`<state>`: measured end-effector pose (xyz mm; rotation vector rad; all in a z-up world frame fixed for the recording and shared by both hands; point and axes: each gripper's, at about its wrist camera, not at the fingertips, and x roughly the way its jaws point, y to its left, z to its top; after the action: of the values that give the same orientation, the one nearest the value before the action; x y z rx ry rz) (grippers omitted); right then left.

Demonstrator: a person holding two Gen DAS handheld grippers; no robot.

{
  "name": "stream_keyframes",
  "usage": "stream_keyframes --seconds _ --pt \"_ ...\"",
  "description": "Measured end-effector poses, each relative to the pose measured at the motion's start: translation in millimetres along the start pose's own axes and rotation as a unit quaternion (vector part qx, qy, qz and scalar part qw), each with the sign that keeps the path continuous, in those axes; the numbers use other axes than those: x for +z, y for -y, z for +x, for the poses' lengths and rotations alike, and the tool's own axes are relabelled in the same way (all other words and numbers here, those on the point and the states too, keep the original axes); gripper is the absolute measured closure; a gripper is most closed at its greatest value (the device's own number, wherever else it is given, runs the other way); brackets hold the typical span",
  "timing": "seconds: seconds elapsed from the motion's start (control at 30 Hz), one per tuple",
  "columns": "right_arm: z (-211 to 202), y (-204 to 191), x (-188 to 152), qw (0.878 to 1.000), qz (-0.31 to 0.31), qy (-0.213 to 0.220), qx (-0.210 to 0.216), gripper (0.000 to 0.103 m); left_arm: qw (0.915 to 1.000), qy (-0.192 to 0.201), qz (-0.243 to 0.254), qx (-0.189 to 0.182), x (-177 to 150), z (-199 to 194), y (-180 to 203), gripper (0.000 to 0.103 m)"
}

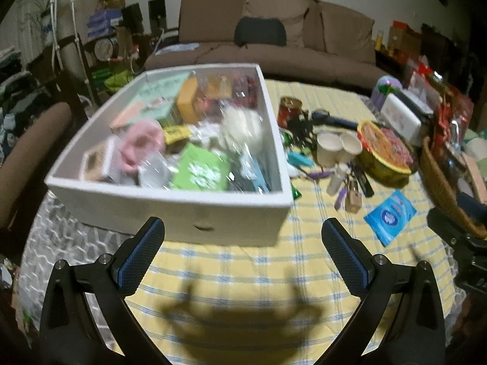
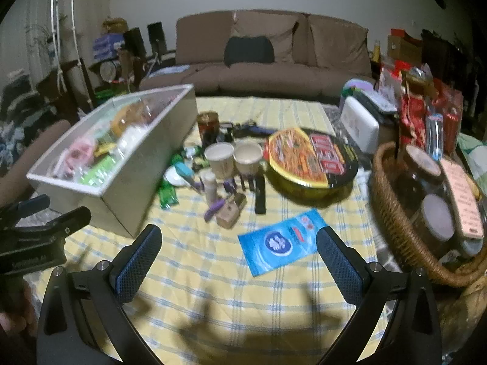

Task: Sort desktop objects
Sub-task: 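Move the right tool toward the blue Vinda tissue pack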

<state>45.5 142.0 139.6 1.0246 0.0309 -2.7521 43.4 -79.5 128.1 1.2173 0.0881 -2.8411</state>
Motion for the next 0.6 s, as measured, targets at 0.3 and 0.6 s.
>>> stream_keyframes --seconds 0.3,0.6 --pt "-21.5 8.8 15.6 1.000 0.004 0.013 -0.004 0.000 0.9997 0.024 0.004 0.001 18.7 -27.8 -12.5 0.000" --pt "-35.6 44.3 31.5 0.999 0.042 0.021 0.008 0.000 0.9988 0.029 0.034 -0.022 21.9 -31.6 5.4 0.000"
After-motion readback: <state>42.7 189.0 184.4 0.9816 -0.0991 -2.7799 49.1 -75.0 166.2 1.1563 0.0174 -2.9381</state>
